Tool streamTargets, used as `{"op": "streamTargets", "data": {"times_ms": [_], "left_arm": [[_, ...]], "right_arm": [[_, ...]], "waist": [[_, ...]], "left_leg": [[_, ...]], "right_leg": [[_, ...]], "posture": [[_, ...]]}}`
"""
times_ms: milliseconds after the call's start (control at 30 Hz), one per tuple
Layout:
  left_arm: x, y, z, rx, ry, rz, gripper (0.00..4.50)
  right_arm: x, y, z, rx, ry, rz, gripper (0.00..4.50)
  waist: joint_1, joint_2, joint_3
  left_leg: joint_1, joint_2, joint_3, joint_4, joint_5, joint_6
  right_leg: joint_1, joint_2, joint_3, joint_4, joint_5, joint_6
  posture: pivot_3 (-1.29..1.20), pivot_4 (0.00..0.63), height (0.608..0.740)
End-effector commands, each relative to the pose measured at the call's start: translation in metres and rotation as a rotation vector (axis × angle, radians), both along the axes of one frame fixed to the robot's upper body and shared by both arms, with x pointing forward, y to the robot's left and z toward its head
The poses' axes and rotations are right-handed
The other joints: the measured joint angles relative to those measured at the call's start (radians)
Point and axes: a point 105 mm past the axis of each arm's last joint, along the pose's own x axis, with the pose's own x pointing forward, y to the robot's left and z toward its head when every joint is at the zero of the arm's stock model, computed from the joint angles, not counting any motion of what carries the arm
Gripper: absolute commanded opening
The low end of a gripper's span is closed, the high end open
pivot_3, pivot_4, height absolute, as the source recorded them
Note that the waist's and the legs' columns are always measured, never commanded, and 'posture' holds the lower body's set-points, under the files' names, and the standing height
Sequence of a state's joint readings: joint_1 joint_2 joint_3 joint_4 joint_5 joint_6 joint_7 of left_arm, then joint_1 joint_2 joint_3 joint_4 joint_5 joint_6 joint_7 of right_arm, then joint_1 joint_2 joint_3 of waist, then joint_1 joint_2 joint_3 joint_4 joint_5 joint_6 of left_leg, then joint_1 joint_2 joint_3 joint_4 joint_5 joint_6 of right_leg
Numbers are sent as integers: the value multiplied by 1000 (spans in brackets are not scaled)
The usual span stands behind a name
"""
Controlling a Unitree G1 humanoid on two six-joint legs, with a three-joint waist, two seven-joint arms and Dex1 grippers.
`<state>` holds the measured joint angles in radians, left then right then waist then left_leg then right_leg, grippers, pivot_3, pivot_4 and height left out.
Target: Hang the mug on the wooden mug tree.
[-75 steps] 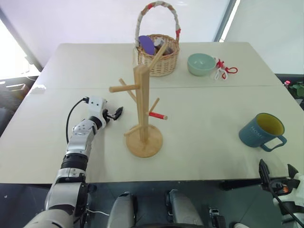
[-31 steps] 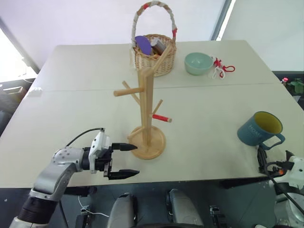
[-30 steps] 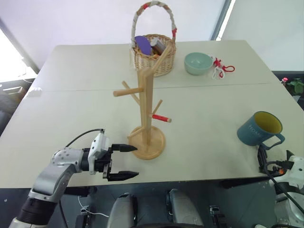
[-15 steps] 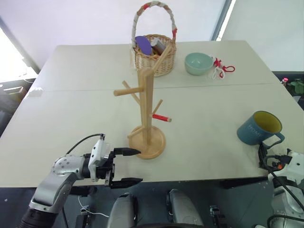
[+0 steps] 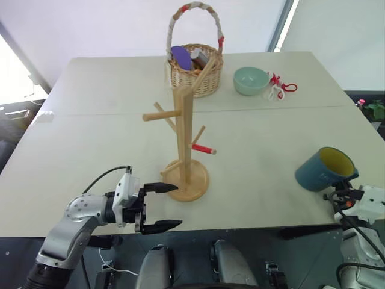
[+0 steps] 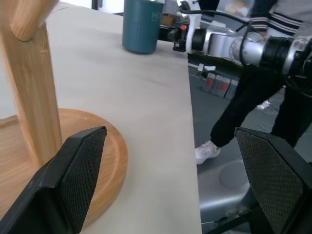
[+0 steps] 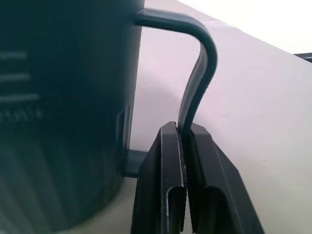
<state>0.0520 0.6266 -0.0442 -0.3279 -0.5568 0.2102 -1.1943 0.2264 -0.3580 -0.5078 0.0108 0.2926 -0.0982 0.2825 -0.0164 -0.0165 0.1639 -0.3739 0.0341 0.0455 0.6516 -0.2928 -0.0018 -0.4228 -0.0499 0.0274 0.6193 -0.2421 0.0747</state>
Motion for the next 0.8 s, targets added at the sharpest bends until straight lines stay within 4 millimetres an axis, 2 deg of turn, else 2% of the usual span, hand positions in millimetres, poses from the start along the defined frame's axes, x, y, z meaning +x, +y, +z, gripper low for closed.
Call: {"op": "streamTargets", "data": {"times_ms": [33,133,200,267,367,533,800], "left_arm": [[10,6,9,-22,-29,51,4500],[19,13,7,-32,-16,94,4500],[25,18,4,-36,-6,115,4500],[28,21,2,-33,-3,121,4500],[32,25,0,-30,-13,130,4500],[36,29,3,-33,-35,136,4500],[40,42,14,-36,-75,141,4500]], "right_arm": [[9,41,41,-225,-61,221,39],[9,77,67,-337,-83,417,39],[4,113,86,-428,-84,612,39],[-3,140,97,-490,-80,751,39],[-9,174,117,-574,-105,892,39],[-10,198,134,-622,-141,965,39],[-13,220,146,-683,-161,1069,39]], "waist": [[-1,0,0],[-3,1,0],[0,1,0],[2,-1,0],[3,-3,0],[6,-6,1],[5,-7,1]], "left_leg": [[0,0,0,0,0,0],[1,0,0,0,0,0],[1,0,0,1,0,0],[1,0,0,2,0,0],[0,1,0,2,0,0],[-1,1,0,5,0,0],[-2,1,0,7,0,0]], "right_leg": [[0,0,0,0,0,0],[0,1,1,1,0,0],[0,2,0,2,0,0],[0,2,0,2,0,0],[0,3,-1,2,0,0],[0,2,-1,2,0,0],[1,1,-1,2,0,0]], "posture": [[0,150,740],[0,150,740],[0,150,740],[0,150,740],[0,150,740],[0,150,740],[0,150,740]]}}
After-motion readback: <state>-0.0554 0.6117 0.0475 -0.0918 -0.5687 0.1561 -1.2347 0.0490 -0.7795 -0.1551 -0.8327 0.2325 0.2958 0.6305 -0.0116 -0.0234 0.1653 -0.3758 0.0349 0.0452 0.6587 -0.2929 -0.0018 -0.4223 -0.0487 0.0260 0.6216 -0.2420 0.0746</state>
